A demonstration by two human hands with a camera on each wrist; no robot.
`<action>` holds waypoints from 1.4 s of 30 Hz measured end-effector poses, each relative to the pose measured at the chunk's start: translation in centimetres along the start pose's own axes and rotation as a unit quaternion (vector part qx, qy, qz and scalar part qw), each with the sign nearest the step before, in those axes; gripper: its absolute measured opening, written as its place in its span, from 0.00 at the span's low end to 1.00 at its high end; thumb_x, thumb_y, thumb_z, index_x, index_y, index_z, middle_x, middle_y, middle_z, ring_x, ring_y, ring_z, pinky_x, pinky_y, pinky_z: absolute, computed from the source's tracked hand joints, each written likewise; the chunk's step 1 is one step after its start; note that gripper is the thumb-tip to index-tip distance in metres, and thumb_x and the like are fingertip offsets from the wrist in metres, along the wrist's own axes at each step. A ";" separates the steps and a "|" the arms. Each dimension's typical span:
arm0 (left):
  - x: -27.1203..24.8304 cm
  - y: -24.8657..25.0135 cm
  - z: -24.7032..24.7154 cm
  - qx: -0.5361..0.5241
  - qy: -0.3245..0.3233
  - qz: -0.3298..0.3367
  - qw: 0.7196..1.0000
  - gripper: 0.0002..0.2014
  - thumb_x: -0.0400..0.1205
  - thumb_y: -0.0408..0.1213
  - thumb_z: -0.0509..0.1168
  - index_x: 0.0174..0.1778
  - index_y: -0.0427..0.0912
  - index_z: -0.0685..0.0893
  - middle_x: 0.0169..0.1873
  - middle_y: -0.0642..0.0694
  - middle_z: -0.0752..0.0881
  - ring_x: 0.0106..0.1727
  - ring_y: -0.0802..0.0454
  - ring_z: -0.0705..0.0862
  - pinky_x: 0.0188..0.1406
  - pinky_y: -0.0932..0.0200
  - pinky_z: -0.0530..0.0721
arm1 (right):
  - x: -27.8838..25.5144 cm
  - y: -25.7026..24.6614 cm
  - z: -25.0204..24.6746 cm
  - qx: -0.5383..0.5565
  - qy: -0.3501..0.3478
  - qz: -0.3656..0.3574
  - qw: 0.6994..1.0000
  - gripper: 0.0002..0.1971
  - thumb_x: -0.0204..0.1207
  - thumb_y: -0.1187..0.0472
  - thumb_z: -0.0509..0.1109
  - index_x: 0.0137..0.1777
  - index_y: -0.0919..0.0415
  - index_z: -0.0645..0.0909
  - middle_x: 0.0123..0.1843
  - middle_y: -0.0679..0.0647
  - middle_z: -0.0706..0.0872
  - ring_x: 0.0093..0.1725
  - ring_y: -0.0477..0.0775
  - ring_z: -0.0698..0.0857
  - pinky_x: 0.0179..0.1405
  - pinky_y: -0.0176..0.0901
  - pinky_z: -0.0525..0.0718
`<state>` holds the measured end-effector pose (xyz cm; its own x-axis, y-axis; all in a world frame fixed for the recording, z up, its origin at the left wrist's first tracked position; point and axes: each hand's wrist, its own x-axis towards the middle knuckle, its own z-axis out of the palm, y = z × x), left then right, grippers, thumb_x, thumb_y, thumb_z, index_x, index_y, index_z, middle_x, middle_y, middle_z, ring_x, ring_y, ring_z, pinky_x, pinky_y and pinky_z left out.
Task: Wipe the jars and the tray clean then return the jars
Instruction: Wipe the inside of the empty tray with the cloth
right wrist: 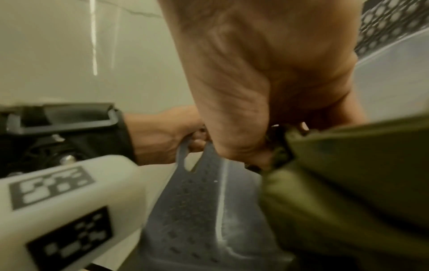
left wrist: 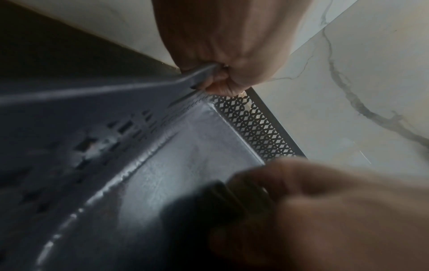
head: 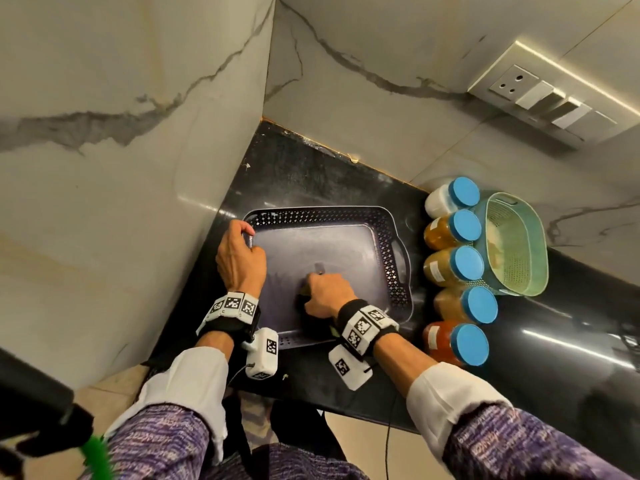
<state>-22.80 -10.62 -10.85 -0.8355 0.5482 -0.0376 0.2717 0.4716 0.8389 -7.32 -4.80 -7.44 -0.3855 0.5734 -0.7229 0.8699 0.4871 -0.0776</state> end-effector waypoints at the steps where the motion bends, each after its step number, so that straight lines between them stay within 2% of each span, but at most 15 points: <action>1: 0.0 0.0 0.0 -0.001 0.001 0.000 1.000 0.16 0.70 0.18 0.61 0.46 0.42 0.80 0.44 0.37 0.88 0.47 0.31 0.85 0.40 0.52 0.70 | 0.0 -1.2 0.2 0.013 -0.008 -0.014 1.000 0.23 0.81 0.57 0.72 0.73 0.65 0.77 0.71 0.69 0.85 0.71 0.72 0.84 0.68 0.57 0.84; 5: 0.1 -0.2 0.0 -0.003 -0.012 -0.002 1.000 0.16 0.70 0.18 0.62 0.47 0.41 0.80 0.44 0.37 0.88 0.47 0.32 0.85 0.40 0.51 0.70 | 0.9 -6.0 0.9 0.156 0.009 -0.035 0.987 0.18 0.80 0.57 0.72 0.65 0.67 0.82 0.65 0.71 0.88 0.64 0.74 0.87 0.60 0.57 0.85; 10: 0.6 -0.9 -0.8 0.003 -0.053 0.015 0.998 0.15 0.71 0.19 0.65 0.50 0.40 0.79 0.44 0.36 0.87 0.46 0.33 0.85 0.41 0.52 0.71 | 3.7 -8.2 0.4 0.445 0.130 0.053 0.885 0.12 0.80 0.60 0.72 0.58 0.66 0.87 0.60 0.69 0.92 0.63 0.71 0.88 0.64 0.58 0.86; 13: 0.3 -1.0 -1.5 0.005 -0.057 0.024 0.998 0.15 0.71 0.19 0.66 0.50 0.38 0.77 0.41 0.36 0.86 0.44 0.31 0.84 0.39 0.51 0.70 | 6.1 -6.4 -1.1 0.553 0.184 0.110 0.805 0.14 0.81 0.63 0.69 0.64 0.68 0.82 0.62 0.68 0.90 0.61 0.66 0.88 0.66 0.56 0.85; 17: -0.5 -1.0 -1.5 0.003 -0.057 0.014 0.998 0.15 0.70 0.19 0.65 0.49 0.39 0.78 0.40 0.37 0.86 0.43 0.31 0.84 0.40 0.46 0.75 | 7.3 1.6 -3.4 0.544 0.265 0.212 0.767 0.18 0.80 0.64 0.69 0.65 0.76 0.80 0.59 0.71 0.89 0.65 0.71 0.88 0.53 0.51 0.80; 19: -0.6 -1.0 -1.2 -0.004 -0.052 0.005 0.999 0.15 0.70 0.19 0.65 0.49 0.39 0.78 0.41 0.36 0.86 0.43 0.31 0.84 0.40 0.48 0.73 | 5.9 5.6 -3.8 0.507 0.291 0.258 0.770 0.21 0.81 0.63 0.69 0.70 0.75 0.77 0.62 0.72 0.87 0.68 0.73 0.86 0.58 0.54 0.81; 22: -0.7 -0.7 -0.6 -0.016 -0.044 -0.004 0.999 0.14 0.70 0.19 0.64 0.47 0.39 0.79 0.41 0.36 0.86 0.43 0.31 0.84 0.40 0.51 0.71 | 3.8 7.5 -2.9 0.439 0.280 0.255 0.815 0.17 0.81 0.63 0.68 0.68 0.67 0.79 0.67 0.71 0.87 0.69 0.73 0.85 0.67 0.55 0.81; 28: -0.7 -0.7 -0.5 -0.025 -0.035 -0.005 0.999 0.13 0.72 0.18 0.64 0.47 0.39 0.79 0.42 0.34 0.87 0.44 0.31 0.84 0.41 0.48 0.75 | 3.4 0.1 1.3 0.339 0.129 -0.004 0.932 0.19 0.81 0.67 0.70 0.71 0.62 0.81 0.67 0.65 0.89 0.68 0.65 0.86 0.67 0.49 0.81; 30: -0.6 -0.7 -0.8 -0.020 -0.042 0.001 0.999 0.13 0.73 0.18 0.64 0.48 0.38 0.80 0.43 0.34 0.88 0.46 0.32 0.85 0.42 0.52 0.71 | 2.8 -1.3 1.9 0.331 0.065 -0.067 0.939 0.17 0.81 0.68 0.72 0.70 0.65 0.83 0.65 0.64 0.89 0.65 0.63 0.87 0.64 0.44 0.82; 33: -0.6 -0.3 -1.8 -0.024 -0.053 0.020 0.998 0.13 0.73 0.19 0.65 0.48 0.40 0.82 0.43 0.36 0.88 0.44 0.34 0.84 0.42 0.55 0.70 | 0.7 -0.1 0.4 0.500 0.041 -0.114 0.858 0.14 0.81 0.76 0.71 0.65 0.68 0.84 0.52 0.59 0.87 0.44 0.46 0.87 0.48 0.31 0.84; 35: -0.6 0.5 -2.6 -0.030 -0.049 0.052 0.997 0.15 0.72 0.19 0.65 0.48 0.41 0.82 0.42 0.40 0.86 0.41 0.38 0.82 0.40 0.54 0.70 | -1.5 2.3 -1.5 0.671 0.035 -0.101 0.734 0.16 0.81 0.77 0.69 0.66 0.67 0.84 0.48 0.58 0.90 0.40 0.44 0.90 0.49 0.40 0.88; 37: -0.4 1.9 -3.4 -0.042 -0.031 0.115 0.992 0.16 0.70 0.19 0.63 0.48 0.43 0.82 0.40 0.44 0.84 0.38 0.42 0.80 0.39 0.52 0.74 | -4.6 5.2 -3.3 0.811 0.002 -0.071 0.581 0.12 0.80 0.72 0.70 0.62 0.65 0.86 0.45 0.60 0.93 0.38 0.54 0.92 0.46 0.47 0.93; 38: -0.3 2.8 -3.8 -0.049 -0.020 0.148 0.988 0.17 0.70 0.19 0.63 0.48 0.43 0.82 0.40 0.45 0.83 0.37 0.44 0.79 0.39 0.52 0.74 | -6.5 6.6 -4.0 0.843 -0.014 -0.061 0.534 0.08 0.79 0.68 0.72 0.57 0.64 0.87 0.42 0.60 0.92 0.37 0.58 0.92 0.45 0.49 0.92; 40: 0.0 4.4 -4.2 -0.057 0.006 0.201 0.978 0.17 0.70 0.18 0.62 0.48 0.40 0.83 0.41 0.44 0.82 0.37 0.50 0.75 0.40 0.58 0.70 | -9.4 9.0 -5.0 0.854 0.007 -0.040 0.519 0.07 0.75 0.64 0.79 0.51 0.62 0.87 0.40 0.60 0.90 0.37 0.61 0.89 0.47 0.53 0.90; 42: 0.2 5.2 -4.3 -0.063 0.023 0.224 0.972 0.16 0.70 0.17 0.62 0.49 0.37 0.84 0.43 0.42 0.82 0.39 0.55 0.72 0.42 0.62 0.68 | -10.6 10.7 -4.9 0.799 0.110 -0.003 0.591 0.09 0.73 0.68 0.82 0.52 0.64 0.88 0.41 0.61 0.90 0.38 0.61 0.90 0.45 0.53 0.91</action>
<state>-23.63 -11.04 -4.11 -0.6688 0.6456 0.3687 0.5544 0.1027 0.8259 4.56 -2.51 2.75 -0.2679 0.7324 -0.6259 -0.0204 -0.6538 -0.7564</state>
